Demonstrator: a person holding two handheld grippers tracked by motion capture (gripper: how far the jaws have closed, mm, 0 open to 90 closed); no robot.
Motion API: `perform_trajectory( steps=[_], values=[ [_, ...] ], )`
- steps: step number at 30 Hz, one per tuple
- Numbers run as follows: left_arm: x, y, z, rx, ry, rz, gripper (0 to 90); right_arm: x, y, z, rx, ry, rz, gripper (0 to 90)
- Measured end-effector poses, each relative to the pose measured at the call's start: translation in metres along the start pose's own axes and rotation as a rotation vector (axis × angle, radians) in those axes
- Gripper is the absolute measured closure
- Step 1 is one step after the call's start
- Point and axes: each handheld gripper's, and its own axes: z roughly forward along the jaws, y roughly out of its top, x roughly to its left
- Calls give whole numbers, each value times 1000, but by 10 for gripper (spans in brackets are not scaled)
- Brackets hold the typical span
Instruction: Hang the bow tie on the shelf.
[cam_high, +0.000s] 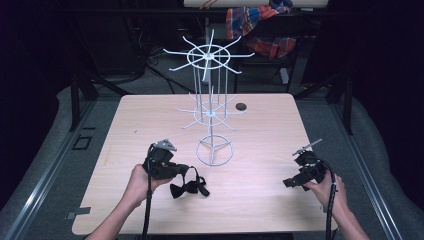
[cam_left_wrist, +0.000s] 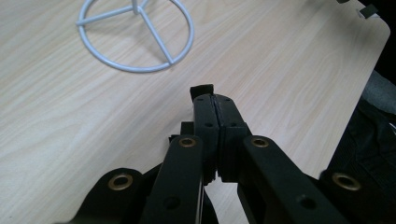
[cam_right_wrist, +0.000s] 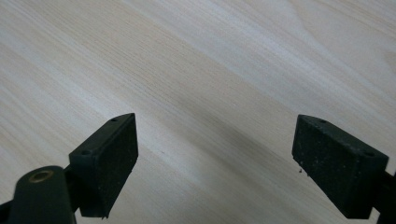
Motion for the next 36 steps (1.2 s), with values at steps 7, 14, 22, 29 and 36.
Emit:
perform_trajectory(
  steps=[7, 14, 22, 29, 36],
  values=[
    [5, 0, -9, -31, 49, -11, 894, 0, 0, 0, 1, -1, 1, 140],
    [11, 0, -16, -62, 84, -26, 895, 1, 0, 0, -8, 0, 3, 140],
    [19, 3, -25, -80, 127, -33, 895, 2, 1, 0, -14, 6, 5, 141],
    [25, 5, -32, -94, 166, -41, 895, 2, 0, -2, -38, 11, 14, 140],
    [28, 10, -39, -126, 194, -52, 896, 3, 0, -3, -29, 9, 10, 140]
  ],
)
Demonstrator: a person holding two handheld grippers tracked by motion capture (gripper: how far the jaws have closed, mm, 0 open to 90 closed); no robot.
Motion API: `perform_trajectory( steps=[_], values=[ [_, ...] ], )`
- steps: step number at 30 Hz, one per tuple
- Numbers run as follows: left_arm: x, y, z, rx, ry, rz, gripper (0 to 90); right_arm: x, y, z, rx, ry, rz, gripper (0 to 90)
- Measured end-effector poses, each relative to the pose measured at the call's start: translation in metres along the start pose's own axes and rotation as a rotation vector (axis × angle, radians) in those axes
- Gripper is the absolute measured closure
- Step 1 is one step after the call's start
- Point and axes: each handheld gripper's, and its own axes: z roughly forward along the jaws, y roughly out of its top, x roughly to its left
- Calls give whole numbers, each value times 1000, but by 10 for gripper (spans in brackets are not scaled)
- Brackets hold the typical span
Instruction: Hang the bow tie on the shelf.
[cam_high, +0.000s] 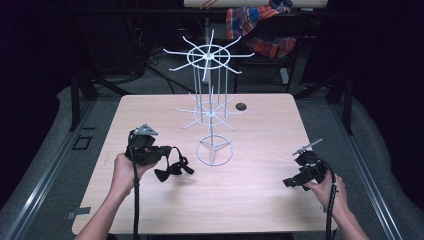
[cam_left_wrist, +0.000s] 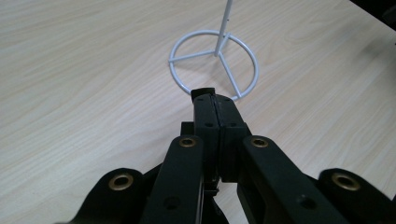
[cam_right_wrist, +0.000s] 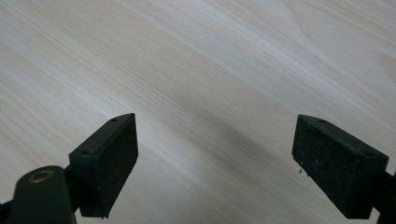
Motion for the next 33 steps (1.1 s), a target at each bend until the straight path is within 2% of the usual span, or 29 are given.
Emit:
perform_trajectory(
  steps=[1, 4, 13, 19, 20, 22, 27, 33],
  values=[
    [1, 1, -1, 3, -1, -1, 896, -1, 0, -1, 16, -14, -14, 139],
    [2, 2, -4, -5, 9, -6, 896, 0, 0, 0, 19, -12, -17, 140],
    [7, 12, -6, -22, 39, -15, 896, 1, 0, 1, 8, -2, -2, 139],
    [12, 28, -5, -33, 69, -24, 896, 0, 0, 1, 15, 7, -4, 140],
    [13, 30, -5, -39, 71, -28, 896, 0, 0, 0, 20, -8, -14, 140],
    [14, 34, -6, -45, 77, -32, 896, -1, 0, 0, 19, -7, -14, 140],
    [18, 42, -8, -52, 93, -32, 896, 0, 0, 1, 13, 7, -6, 140],
    [23, 50, -10, -63, 119, -39, 896, 0, 0, 0, 24, 1, -14, 140]
  ],
)
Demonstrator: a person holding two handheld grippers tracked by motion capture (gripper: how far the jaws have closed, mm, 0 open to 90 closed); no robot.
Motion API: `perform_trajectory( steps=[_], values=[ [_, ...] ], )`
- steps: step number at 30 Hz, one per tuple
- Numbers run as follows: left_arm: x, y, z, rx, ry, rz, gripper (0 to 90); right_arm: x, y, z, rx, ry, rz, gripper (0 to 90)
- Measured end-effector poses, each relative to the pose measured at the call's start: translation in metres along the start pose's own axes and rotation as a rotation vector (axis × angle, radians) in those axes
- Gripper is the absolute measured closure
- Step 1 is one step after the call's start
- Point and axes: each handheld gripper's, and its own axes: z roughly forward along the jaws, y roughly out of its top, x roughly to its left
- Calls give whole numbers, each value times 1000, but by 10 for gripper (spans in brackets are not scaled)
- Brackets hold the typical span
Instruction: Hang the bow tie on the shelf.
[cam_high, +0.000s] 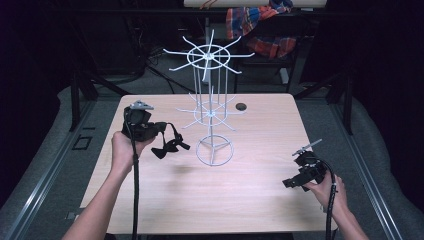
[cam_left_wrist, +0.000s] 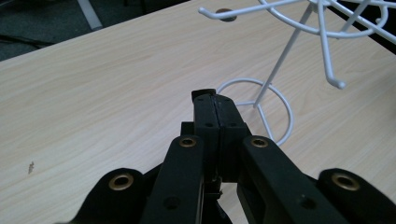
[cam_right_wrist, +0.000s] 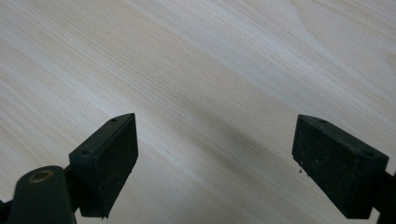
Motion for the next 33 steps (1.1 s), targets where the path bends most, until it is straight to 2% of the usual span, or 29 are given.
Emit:
perform_trajectory(
  steps=[11, 12, 13, 16, 18, 19, 21, 24, 27, 28, 33],
  values=[
    [6, 11, 3, -8, 22, -12, 896, -2, 0, 1, 2, -7, 1, 140],
    [6, 12, 4, -12, 28, -12, 896, -1, -1, 1, -6, -9, 8, 140],
    [6, 14, 4, -16, 32, -11, 896, 0, -2, 4, -41, 8, 29, 140],
    [7, 17, 4, -24, 40, -9, 896, -3, 0, 2, 0, -3, 3, 140],
    [7, 20, 4, -24, 49, -3, 896, -3, 0, 3, -4, 16, 14, 140],
    [7, 20, 5, -25, 56, 0, 896, -3, 0, 4, -17, 1, 10, 140],
    [9, 22, 5, -18, 58, 1, 896, -3, 2, 4, 3, 7, 3, 140],
    [11, 23, 7, -34, 68, -4, 896, -2, 4, 4, 3, 0, -3, 140],
    [12, 25, 8, -38, 72, -13, 896, 0, 6, 5, 0, 15, -9, 140],
    [12, 26, 9, -39, 72, -11, 896, 1, 6, 5, 4, 2, -11, 141],
    [12, 32, 9, -57, 79, -9, 896, 0, 5, 5, 2, 0, -10, 140]
  ],
)
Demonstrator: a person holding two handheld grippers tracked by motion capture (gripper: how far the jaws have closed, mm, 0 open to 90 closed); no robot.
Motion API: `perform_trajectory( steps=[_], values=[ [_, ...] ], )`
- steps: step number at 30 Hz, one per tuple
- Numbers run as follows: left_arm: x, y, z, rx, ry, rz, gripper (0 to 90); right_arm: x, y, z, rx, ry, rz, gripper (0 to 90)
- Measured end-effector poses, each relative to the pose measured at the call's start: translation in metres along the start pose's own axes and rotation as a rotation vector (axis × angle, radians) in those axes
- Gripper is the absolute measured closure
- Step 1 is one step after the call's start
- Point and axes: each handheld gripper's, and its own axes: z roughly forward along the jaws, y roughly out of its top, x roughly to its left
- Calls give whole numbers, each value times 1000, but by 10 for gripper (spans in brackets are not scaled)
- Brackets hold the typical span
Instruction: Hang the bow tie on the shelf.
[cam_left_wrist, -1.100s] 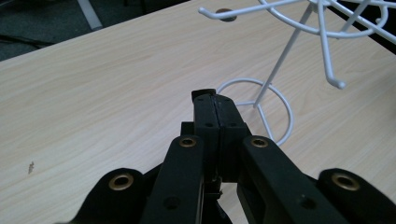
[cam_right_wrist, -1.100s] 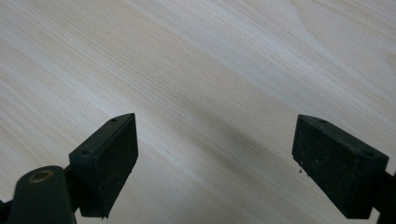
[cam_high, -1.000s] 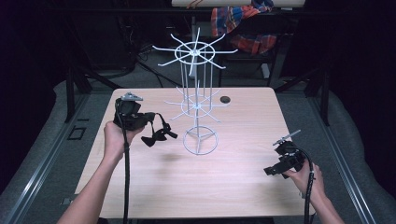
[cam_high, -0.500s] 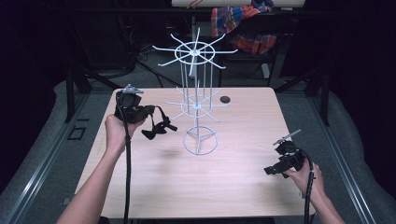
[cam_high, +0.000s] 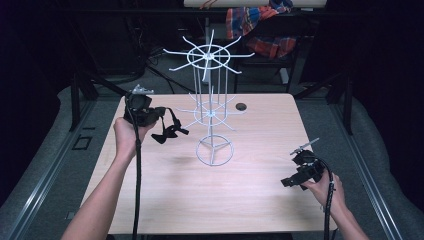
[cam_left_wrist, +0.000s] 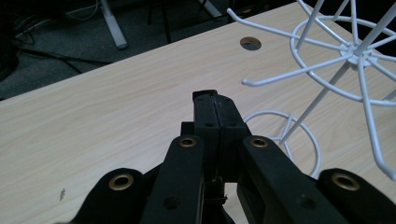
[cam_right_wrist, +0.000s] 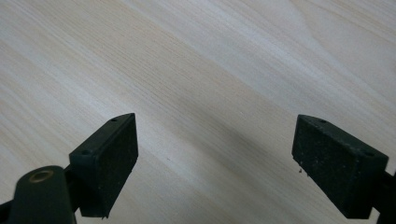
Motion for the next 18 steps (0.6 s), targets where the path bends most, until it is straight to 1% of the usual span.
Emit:
perform_trajectory(
  steps=[1, 2, 3, 4, 7, 8, 10, 14, 17, 18],
  values=[
    [0, 1, 0, -2, -1, -3, 896, 0, 0, 0, 1, 0, -1, 140],
    [0, 3, 0, 2, -2, 1, 896, 1, -1, 1, -16, -3, 15, 140],
    [0, 3, 0, 2, -2, 1, 896, 1, 0, 0, -4, 6, 3, 140],
    [-1, 6, 0, -6, 2, 5, 896, 1, 0, 1, -7, 18, 6, 140],
    [-2, 9, 0, -10, 5, 8, 896, 1, -1, 0, -3, 16, 2, 141],
    [-3, 10, 1, -12, 6, 10, 896, 1, -1, -1, 11, 7, 0, 140],
    [-5, 13, 2, -17, 7, 14, 896, 0, -1, -1, 4, -1, -1, 140],
    [-7, 16, 3, -17, 4, 23, 896, 1, -2, -1, -3, -3, 2, 141],
    [-11, 19, 4, -18, 3, 36, 896, 0, -2, -1, -4, 3, 2, 140],
    [-13, 19, 4, -14, 2, 42, 896, 1, -2, 0, -11, 12, 9, 140]
  ],
)
